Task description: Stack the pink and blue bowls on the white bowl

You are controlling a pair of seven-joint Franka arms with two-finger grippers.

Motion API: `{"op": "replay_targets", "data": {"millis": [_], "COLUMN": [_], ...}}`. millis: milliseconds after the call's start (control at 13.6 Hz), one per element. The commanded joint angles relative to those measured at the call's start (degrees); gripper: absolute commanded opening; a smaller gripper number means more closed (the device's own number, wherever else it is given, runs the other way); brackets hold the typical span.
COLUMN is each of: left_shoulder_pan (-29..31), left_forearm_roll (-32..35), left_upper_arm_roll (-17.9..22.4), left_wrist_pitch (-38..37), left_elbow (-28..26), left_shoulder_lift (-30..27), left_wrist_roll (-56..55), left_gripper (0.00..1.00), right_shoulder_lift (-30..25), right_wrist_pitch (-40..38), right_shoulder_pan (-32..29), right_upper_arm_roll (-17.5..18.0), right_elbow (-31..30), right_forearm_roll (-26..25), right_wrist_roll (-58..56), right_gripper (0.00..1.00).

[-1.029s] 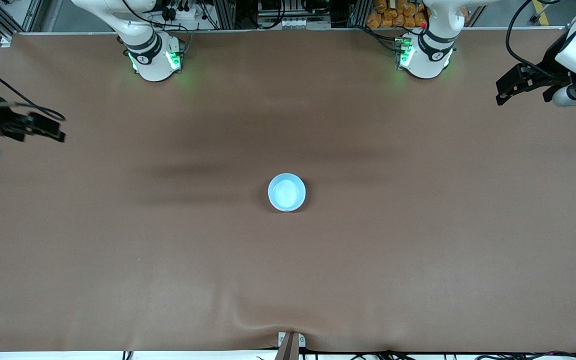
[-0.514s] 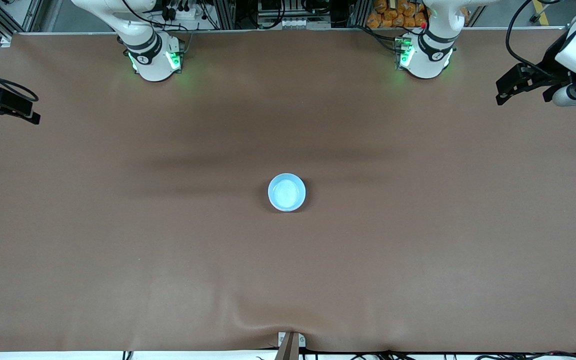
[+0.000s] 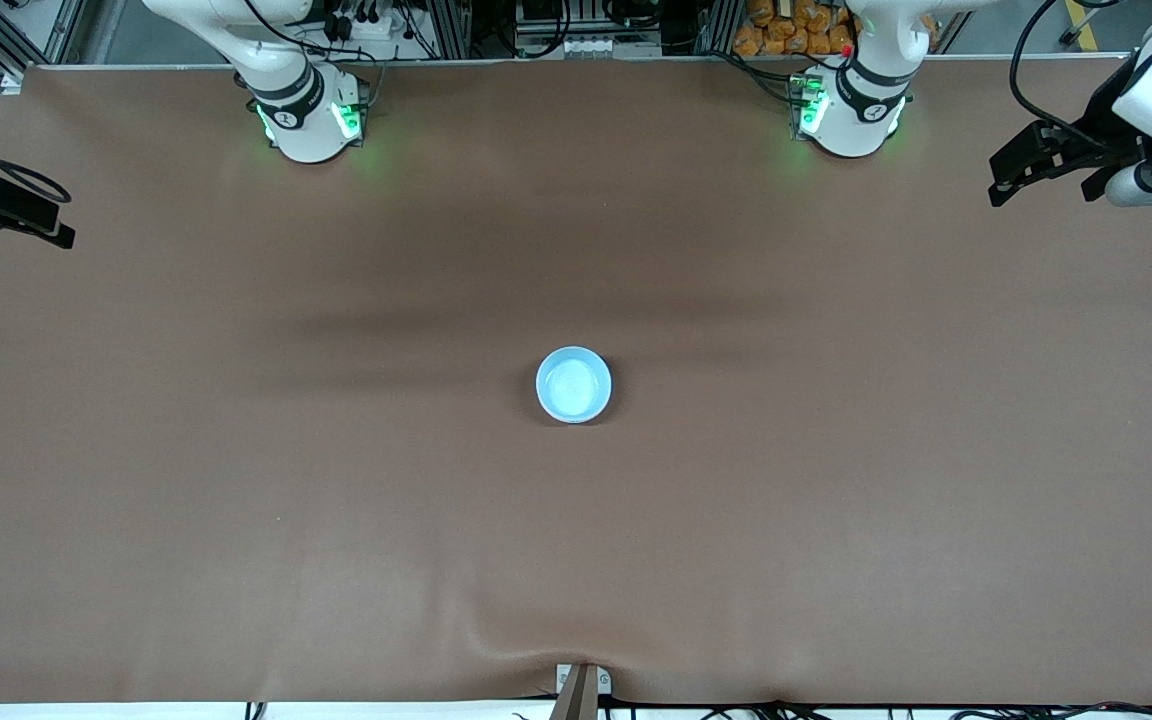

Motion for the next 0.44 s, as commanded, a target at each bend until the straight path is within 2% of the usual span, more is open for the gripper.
{"op": "replay_targets", "data": {"millis": [0, 367], "left_shoulder_pan": [0.3, 0.3], "left_forearm_roll": [-0.5, -0.2], "left_upper_arm_roll": [0.1, 0.3], "left_wrist_pitch": [-1.0, -1.0], "left_elbow": [0.2, 4.2], "left_shoulder_lift": [-1.1, 0.6], "left_wrist_roll": [0.9, 0.7], "left_gripper": [1.00, 1.00], "right_shoulder_lift": [0.0, 0.1], "right_wrist_pitch": [-0.4, -0.2], "right_shoulder_pan": [0.7, 0.7], "right_upper_arm_roll": [-0.6, -0.7], "right_elbow": [0.4, 0.4], "right_forearm_roll": [-0.2, -0.2], "right_wrist_roll": [-0.6, -0.6], "right_gripper": [1.00, 1.00]}}
